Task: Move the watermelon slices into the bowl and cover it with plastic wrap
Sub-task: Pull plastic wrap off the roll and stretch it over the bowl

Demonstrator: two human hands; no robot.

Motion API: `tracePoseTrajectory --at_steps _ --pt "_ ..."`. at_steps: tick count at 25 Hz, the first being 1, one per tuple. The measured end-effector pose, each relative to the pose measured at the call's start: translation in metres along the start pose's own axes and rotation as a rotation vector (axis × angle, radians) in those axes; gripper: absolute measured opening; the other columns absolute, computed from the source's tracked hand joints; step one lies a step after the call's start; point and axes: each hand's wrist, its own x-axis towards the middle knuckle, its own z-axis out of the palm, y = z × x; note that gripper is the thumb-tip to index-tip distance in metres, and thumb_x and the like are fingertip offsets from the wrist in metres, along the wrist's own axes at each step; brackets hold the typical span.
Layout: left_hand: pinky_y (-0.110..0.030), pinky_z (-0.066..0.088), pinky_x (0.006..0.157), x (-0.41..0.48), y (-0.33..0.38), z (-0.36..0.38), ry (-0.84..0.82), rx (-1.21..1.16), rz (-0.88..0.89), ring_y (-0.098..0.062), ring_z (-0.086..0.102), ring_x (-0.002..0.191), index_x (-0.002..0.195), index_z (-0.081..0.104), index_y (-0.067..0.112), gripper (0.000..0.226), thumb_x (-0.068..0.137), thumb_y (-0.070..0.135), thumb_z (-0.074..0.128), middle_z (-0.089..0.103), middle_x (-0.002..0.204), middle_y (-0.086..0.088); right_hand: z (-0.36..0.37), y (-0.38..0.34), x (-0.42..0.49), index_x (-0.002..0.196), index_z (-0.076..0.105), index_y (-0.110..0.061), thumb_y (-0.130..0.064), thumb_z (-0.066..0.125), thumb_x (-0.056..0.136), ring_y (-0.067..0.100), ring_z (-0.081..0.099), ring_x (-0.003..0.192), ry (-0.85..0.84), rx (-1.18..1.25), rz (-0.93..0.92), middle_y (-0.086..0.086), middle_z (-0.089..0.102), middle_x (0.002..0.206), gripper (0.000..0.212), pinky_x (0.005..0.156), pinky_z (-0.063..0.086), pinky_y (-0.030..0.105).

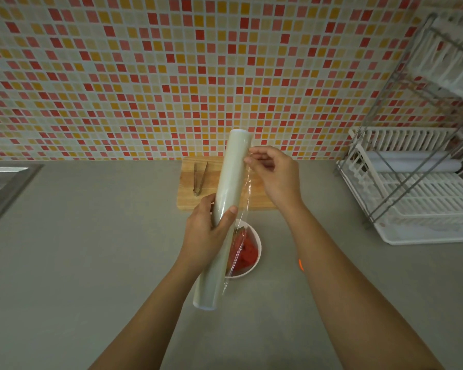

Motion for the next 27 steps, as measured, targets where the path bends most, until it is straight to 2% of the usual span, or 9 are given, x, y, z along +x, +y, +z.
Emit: tracePoseTrajectory --at_steps 4,7,11,14,16,17,21,24,27 --pt "-0.012 0.043 0.067 -0.002 -0.001 0.000 -0.009 0.011 -0.002 -0.002 0.058 0.089 0.130 0.049 0.021 0.048 0.089 0.045 0.058 0.058 0.106 0.012 0.000 0.003 0.000 0.095 0.071 -0.014 -0.019 0.068 0.083 -0.007 0.060 0.075 0.054 -0.085 -0.057 -0.008 0.068 0.084 0.013 0.070 0.045 0.005" --pt "-0.013 0.042 0.068 -0.003 -0.003 0.002 -0.003 0.015 -0.008 -0.008 0.058 0.092 0.129 0.050 0.020 0.047 0.089 0.045 0.057 0.059 0.108 0.010 0.002 0.004 -0.001 0.087 0.067 -0.019 -0.023 0.062 0.085 -0.002 0.058 0.073 0.099 -0.179 -0.080 -0.011 0.064 0.081 0.006 0.064 0.045 0.007" --pt "-0.012 0.043 0.066 -0.004 -0.002 0.002 -0.003 0.022 -0.017 -0.009 0.059 0.092 0.130 0.048 0.019 0.050 0.089 0.047 0.056 0.059 0.107 0.010 0.001 0.000 0.001 0.088 0.060 -0.028 -0.031 0.055 0.088 -0.009 0.055 0.075 0.145 0.002 0.154 -0.017 0.061 0.084 0.005 0.063 0.042 0.007" --pt "-0.006 0.041 0.062 -0.005 0.001 0.001 0.005 0.019 -0.003 0.002 0.057 0.087 0.129 0.049 0.021 0.048 0.089 0.046 0.057 0.056 0.099 0.020 0.002 -0.003 -0.005 0.114 0.052 -0.024 -0.059 0.039 0.089 0.009 0.063 0.087 0.089 0.272 0.453 -0.004 0.063 0.099 0.045 0.068 0.054 0.028" --pt "-0.006 0.040 0.062 -0.006 0.002 0.000 0.010 0.016 0.000 0.007 0.055 0.086 0.129 0.049 0.021 0.048 0.089 0.046 0.057 0.055 0.099 0.020 0.009 -0.003 -0.022 0.116 0.052 -0.023 -0.074 0.027 0.082 0.021 0.066 0.090 -0.092 0.298 0.624 0.003 0.065 0.102 0.067 0.064 0.058 0.035" --pt "-0.006 0.040 0.064 -0.006 0.001 0.000 0.014 0.018 0.003 0.006 0.055 0.086 0.129 0.049 0.021 0.048 0.089 0.047 0.057 0.056 0.101 0.018 0.014 -0.001 -0.033 0.112 0.056 -0.023 -0.076 0.025 0.081 0.022 0.067 0.089 -0.147 0.276 0.642 0.003 0.066 0.100 0.068 0.062 0.057 0.034" --pt "-0.009 0.043 0.064 -0.009 0.002 0.004 0.028 0.018 0.016 0.002 0.058 0.087 0.125 0.051 0.022 0.041 0.090 0.043 0.057 0.058 0.099 0.015 0.033 0.005 -0.075 0.073 0.055 -0.027 -0.063 0.035 0.088 0.010 0.061 0.063 0.062 0.101 0.412 -0.007 0.060 0.066 0.044 0.056 0.048 0.026" --pt "-0.011 0.043 0.063 -0.010 0.005 0.008 0.044 -0.005 0.014 -0.001 0.061 0.086 0.122 0.051 0.022 0.037 0.091 0.041 0.056 0.061 0.098 0.012 0.040 0.012 -0.083 0.072 0.053 -0.017 -0.042 0.038 0.097 0.015 0.056 0.057 0.151 -0.083 0.262 -0.001 0.058 0.060 0.039 0.055 0.043 0.030" --pt "-0.009 0.044 0.058 -0.012 0.008 0.012 0.041 -0.063 -0.055 0.006 0.060 0.080 0.102 0.051 0.039 0.011 0.093 0.043 0.052 0.061 0.089 0.017 0.038 0.020 -0.081 0.069 0.048 -0.010 -0.032 0.039 0.099 0.010 0.045 0.050 0.198 -0.120 0.218 -0.002 0.050 0.054 0.038 0.048 0.032 0.020"
